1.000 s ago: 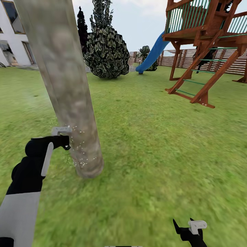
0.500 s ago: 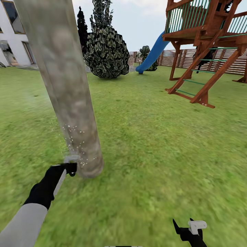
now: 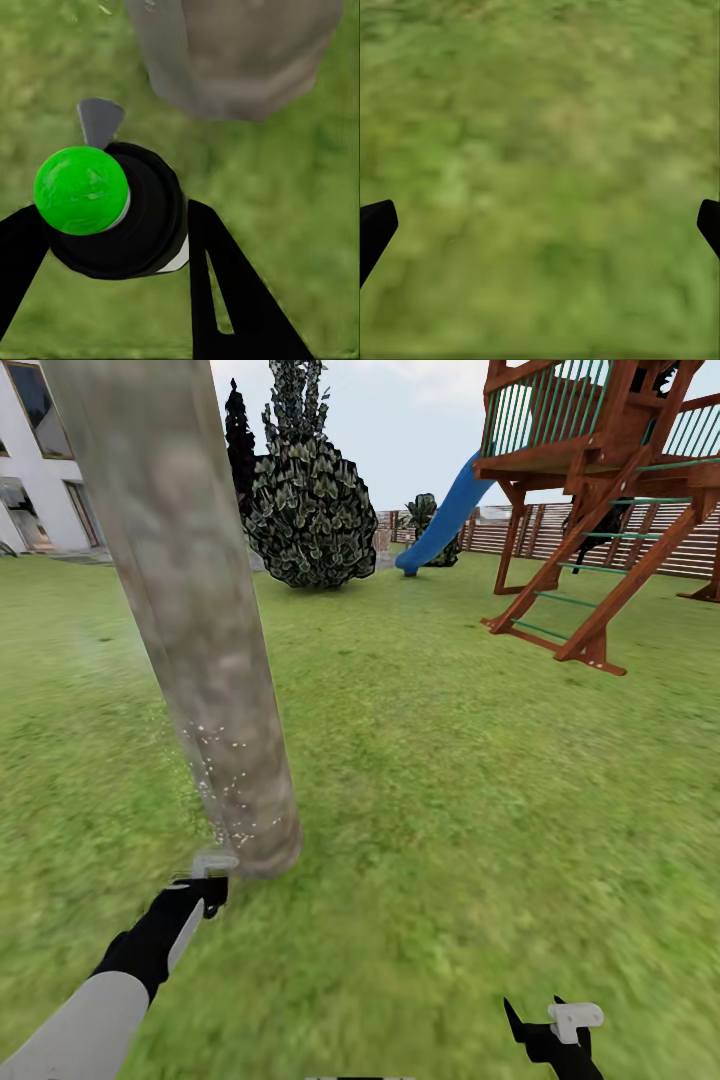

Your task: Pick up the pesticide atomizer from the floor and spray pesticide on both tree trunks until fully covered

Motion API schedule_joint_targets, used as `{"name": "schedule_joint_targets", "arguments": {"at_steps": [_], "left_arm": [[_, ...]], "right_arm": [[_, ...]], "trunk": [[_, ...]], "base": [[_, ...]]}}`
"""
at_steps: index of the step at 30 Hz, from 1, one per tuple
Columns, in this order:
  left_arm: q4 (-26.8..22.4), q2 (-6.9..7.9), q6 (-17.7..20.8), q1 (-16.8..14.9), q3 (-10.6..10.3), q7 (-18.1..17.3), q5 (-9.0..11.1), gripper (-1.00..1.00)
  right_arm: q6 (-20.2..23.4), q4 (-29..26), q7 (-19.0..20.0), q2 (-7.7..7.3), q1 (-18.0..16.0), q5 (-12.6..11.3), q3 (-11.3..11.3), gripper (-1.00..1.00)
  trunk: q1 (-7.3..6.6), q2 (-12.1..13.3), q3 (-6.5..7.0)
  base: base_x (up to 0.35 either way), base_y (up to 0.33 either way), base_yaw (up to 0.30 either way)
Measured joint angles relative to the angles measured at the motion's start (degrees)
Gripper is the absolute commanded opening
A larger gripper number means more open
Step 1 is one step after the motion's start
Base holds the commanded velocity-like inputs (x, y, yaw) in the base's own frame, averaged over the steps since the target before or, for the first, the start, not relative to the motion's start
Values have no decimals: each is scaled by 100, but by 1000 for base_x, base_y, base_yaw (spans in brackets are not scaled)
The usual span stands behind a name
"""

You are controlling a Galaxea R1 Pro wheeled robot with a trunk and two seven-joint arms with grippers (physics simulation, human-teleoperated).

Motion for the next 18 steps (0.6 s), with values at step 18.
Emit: {"name": "schedule_joint_targets", "arguments": {"at_steps": [18], "left_arm": [[137,-284,-351,136,33,151,39,-100]], "right_arm": [[0,-4,0,-5,-1,0,-1,100]], "trunk": [[-1,0,1]], "base": [[50,-256,131]]}}
